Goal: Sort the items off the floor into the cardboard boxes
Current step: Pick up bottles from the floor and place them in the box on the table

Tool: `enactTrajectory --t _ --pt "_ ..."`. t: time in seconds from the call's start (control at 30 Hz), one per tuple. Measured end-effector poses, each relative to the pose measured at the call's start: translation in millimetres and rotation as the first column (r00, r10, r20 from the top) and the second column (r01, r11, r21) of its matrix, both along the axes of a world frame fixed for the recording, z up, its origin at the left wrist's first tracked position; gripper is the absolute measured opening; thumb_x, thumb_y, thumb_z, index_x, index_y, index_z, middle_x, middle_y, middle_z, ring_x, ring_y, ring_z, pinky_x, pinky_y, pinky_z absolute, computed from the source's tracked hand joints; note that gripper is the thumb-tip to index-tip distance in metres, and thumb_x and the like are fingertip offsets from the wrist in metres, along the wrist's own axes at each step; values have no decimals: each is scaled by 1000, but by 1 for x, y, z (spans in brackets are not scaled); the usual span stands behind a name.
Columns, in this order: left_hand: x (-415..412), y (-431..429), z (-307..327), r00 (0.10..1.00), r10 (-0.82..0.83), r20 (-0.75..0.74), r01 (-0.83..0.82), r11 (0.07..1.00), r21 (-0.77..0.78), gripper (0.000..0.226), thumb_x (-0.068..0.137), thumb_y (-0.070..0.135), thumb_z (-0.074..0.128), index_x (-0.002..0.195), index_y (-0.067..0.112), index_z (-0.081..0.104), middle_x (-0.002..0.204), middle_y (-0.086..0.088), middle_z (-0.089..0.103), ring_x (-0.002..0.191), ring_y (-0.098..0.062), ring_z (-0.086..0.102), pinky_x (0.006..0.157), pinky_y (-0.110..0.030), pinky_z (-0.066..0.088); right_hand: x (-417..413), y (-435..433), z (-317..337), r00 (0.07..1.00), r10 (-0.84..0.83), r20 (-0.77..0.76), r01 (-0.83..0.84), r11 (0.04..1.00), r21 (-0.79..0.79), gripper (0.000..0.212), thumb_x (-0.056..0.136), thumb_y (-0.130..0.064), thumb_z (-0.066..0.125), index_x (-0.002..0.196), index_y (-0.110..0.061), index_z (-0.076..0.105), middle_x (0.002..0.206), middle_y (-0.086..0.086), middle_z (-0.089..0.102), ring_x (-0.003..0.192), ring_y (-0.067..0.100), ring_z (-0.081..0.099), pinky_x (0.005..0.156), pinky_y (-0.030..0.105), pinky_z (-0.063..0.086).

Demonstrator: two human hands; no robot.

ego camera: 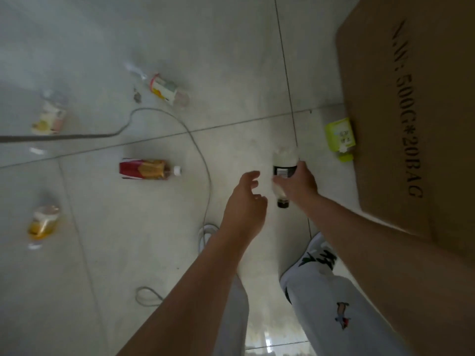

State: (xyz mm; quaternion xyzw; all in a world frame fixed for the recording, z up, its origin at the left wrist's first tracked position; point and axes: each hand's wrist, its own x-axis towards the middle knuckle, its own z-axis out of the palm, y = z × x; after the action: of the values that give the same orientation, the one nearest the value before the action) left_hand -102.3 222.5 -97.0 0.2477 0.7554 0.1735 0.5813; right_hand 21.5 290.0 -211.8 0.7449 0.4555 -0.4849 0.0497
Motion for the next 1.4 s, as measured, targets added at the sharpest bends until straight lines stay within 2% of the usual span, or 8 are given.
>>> enactTrajectory --t 0.17,0.37,0.63,0.93,1.1,1.2,1.27,1.4 --pt "-60 26 128 975 203 -90 -188 969 158 51 89 -4 44 135 20 46 132 -4 51 99 -11 56 56 -3 44 -95 -10 142 912 -177 -370 173 984 -43 55 75 -30 80 119 -12 54 108 5 67 94 22 65 80 37 55" --pt "-105 61 357 890 402 -215 -315 883 347 50 85 -3 46 128 22 51 124 0 57 109 -13 58 95 -29 48 -127 16 391 722 -140 -678 192 981 2 12 79 -16 77 86 -20 69 85 5 70 77 17 65 71 36 48" --pt "-72 81 628 827 562 34 -457 636 622 23 92 15 53 114 17 59 75 -1 67 60 -9 62 64 -27 50 -44 64 708 646 160 -746 241 885 398 57 78 -18 80 121 -36 47 113 6 64 82 15 64 63 24 50" --pt "12 112 766 968 211 136 -249 753 608 20 97 38 46 98 22 59 81 -3 73 64 -13 66 60 -27 46 47 59 892 366 318 -875 457 757 466 63 84 5 68 128 -32 42 114 13 67 99 32 70 70 40 59" --pt "48 125 789 977 39 211 -165 766 621 23 97 33 48 110 18 60 91 -9 73 68 -15 65 58 -25 46 110 35 929 -126 455 -882 580 755 307 53 85 13 45 132 -11 50 160 11 21 138 53 28 103 72 30" --pt "82 139 802 971 -80 227 -82 777 625 22 97 36 48 105 23 63 76 2 74 64 -12 67 63 -27 48 137 23 949 -363 368 -856 583 807 100 33 96 -22 44 126 -7 45 161 10 21 144 49 15 111 72 8" --pt "108 150 811 963 -144 229 -36 770 637 24 97 36 46 106 24 65 75 4 75 69 -15 68 62 -28 47 156 23 961 -318 359 -877 613 784 99 45 98 -45 49 126 -11 49 157 11 32 142 49 24 113 66 18" --pt "158 159 823 957 -241 159 57 698 714 26 99 34 40 104 28 65 78 8 75 71 -13 70 64 -28 46 195 29 969 -83 417 -905 777 596 203 81 69 -20 84 140 -28 45 144 15 48 127 47 47 91 51 51"
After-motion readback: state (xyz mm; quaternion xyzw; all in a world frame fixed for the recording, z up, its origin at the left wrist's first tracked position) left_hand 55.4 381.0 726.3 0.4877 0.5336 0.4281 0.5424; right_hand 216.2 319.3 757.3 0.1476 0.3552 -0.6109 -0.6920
